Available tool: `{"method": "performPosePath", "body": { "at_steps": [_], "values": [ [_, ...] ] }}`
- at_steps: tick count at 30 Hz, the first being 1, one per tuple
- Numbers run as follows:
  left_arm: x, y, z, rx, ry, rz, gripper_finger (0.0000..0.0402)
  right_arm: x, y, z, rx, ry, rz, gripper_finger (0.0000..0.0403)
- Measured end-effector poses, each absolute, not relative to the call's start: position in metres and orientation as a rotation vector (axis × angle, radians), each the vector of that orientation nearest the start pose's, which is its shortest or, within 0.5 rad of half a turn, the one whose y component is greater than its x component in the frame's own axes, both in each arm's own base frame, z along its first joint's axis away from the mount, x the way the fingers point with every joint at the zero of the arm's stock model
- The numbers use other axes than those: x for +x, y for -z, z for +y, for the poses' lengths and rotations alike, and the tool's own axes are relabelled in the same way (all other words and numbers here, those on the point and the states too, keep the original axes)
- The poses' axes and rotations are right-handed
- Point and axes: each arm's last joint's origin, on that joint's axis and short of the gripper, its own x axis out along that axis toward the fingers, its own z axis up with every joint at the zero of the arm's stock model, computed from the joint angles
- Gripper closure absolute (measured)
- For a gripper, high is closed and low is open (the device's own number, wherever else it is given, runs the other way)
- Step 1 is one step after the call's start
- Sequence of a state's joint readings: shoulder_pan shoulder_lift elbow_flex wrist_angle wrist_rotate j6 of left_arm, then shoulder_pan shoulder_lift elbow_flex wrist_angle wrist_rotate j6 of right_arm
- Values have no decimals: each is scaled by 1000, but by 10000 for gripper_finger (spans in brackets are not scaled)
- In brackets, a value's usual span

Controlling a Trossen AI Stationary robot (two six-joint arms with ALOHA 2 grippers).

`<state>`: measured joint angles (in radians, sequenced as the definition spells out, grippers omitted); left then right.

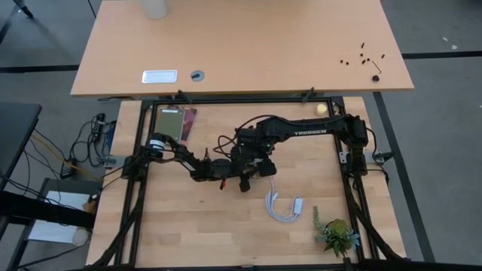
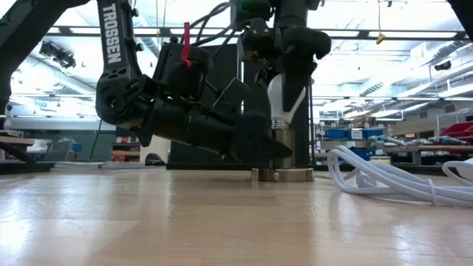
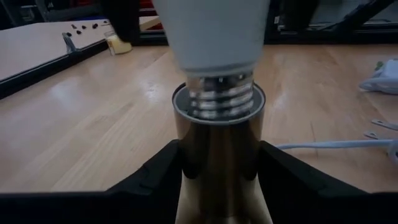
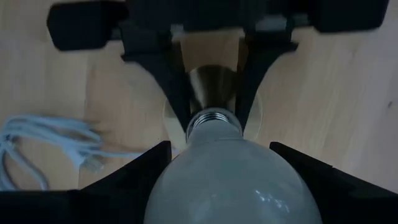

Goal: Screw lightbulb
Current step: Insert the white lightbulb into the desk lamp

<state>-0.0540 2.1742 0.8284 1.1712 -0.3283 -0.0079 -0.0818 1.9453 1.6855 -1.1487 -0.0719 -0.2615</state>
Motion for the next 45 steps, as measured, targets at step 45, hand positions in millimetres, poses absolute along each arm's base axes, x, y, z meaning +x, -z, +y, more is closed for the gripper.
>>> {"method": "performPosePath", "body": {
  "at_steps": [45],
  "values": [
    [377, -79, -11, -62, -303, 177, 215, 389, -227, -10, 321, 340, 1307, 136]
  ]
}}
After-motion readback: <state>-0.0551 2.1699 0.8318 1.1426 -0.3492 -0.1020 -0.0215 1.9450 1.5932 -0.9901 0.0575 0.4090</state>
